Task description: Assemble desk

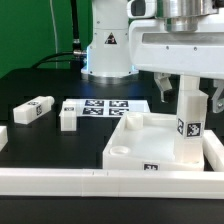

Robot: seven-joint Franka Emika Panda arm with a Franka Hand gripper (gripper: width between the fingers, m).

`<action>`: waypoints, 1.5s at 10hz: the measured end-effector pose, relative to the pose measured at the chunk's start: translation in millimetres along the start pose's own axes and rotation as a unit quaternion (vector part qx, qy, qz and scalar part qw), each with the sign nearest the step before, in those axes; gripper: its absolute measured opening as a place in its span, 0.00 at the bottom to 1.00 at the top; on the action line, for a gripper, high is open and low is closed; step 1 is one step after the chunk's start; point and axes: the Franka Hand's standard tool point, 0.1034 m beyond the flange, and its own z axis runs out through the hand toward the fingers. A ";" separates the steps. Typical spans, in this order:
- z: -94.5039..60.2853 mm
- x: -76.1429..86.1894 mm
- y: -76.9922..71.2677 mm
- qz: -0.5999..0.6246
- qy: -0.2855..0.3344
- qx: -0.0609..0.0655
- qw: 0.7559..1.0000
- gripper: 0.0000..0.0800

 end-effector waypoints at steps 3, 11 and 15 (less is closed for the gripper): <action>0.5 1.2 1.4 -0.139 0.000 -0.002 0.990 0.81; -2.6 3.7 -1.1 -0.394 0.012 -0.028 0.919 0.81; -2.7 4.3 -0.6 -0.386 0.012 -0.028 0.922 0.36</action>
Offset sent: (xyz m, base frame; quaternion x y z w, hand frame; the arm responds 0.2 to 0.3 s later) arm 0.0028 0.0012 -0.0002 -0.0153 0.0172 -0.2007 0.9794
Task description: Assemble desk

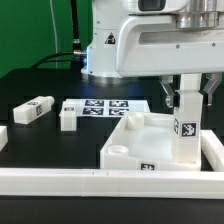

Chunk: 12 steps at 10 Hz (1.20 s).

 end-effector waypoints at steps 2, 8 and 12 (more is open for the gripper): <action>0.0 0.0 0.0 0.014 0.000 0.000 1.000 0.36; -0.5 0.4 10.0 0.244 -0.001 0.009 0.970 0.36; 0.1 -1.0 4.5 0.430 -0.005 0.010 0.903 0.36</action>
Offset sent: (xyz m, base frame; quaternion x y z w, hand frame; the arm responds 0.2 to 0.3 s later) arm 0.0000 0.0000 0.0000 0.0000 0.0000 0.1938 0.9810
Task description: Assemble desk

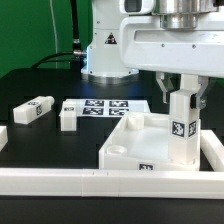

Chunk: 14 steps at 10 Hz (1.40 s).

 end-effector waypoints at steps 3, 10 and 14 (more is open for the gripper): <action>1.1 -11.9 -8.6 0.185 -0.005 0.004 0.983 0.36; 1.7 -20.4 -14.8 0.218 -0.018 0.010 0.976 0.69; 2.7 -26.1 -17.9 0.039 -0.016 0.013 0.999 0.81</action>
Offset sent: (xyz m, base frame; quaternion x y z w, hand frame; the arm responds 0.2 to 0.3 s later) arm 0.0003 0.0115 -0.0067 -0.0100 0.0033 0.3652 0.9309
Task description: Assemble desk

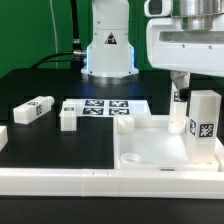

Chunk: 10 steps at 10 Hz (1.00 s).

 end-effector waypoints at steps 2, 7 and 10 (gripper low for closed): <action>-0.2 -0.1 -0.4 -0.110 0.000 0.000 0.994 0.81; 0.2 3.9 0.5 -0.347 0.011 -0.019 0.937 0.81; 0.4 4.7 1.2 -0.418 0.010 -0.020 0.908 0.81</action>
Offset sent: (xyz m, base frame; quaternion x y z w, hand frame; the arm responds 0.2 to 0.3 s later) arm 0.0080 0.0012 0.0009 -0.0304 0.0200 -0.2199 0.9748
